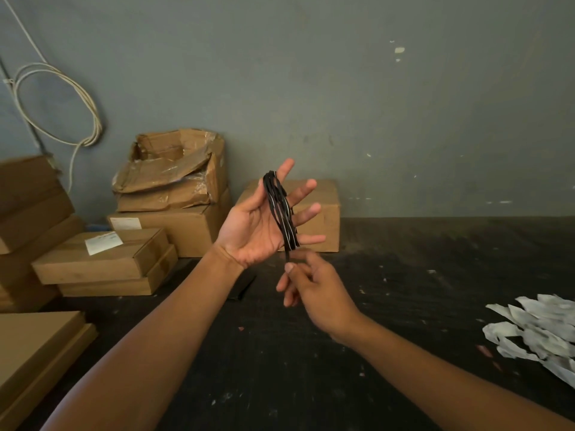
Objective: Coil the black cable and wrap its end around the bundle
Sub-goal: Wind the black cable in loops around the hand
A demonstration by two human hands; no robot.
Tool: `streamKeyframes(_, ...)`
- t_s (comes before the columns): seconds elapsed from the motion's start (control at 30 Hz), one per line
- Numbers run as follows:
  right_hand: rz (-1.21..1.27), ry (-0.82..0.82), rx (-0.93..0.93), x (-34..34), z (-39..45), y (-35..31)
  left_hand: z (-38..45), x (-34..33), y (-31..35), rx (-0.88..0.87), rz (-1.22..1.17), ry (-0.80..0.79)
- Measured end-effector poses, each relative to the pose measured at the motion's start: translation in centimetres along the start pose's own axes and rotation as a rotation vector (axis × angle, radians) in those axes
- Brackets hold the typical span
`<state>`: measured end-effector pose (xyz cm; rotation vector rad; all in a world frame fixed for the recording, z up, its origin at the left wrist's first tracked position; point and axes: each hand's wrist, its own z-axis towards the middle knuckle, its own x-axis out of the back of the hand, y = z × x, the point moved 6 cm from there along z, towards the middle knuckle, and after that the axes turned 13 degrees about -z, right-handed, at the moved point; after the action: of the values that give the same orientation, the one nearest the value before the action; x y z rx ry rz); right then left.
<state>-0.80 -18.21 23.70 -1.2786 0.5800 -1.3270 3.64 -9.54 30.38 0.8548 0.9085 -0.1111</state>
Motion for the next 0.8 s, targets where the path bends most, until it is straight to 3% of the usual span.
streamKeyframes(0.13, 0.338, 0.098, -0.110, 0.1, -0.4, 0.0, -0.2, 1.4, 0.7, -0.107, -0.012, 0.110)
streamKeyframes(0.37, 0.552, 0.216, -0.086, 1.4, -0.2, -1.3, -0.4, 1.7, 0.9, -0.277, -0.106, 0.167)
streamKeyframes(0.63, 0.285, 0.201, 0.086, 2.3, 0.0, -1.7, -0.5, 0.8, 0.0, -0.322, -0.162, 0.230)
streamKeyframes(0.8, -0.168, 0.168, 0.163, 3.1, -0.4, -1.4, -0.6, 1.4, -0.6, -0.287, -0.094, 0.334)
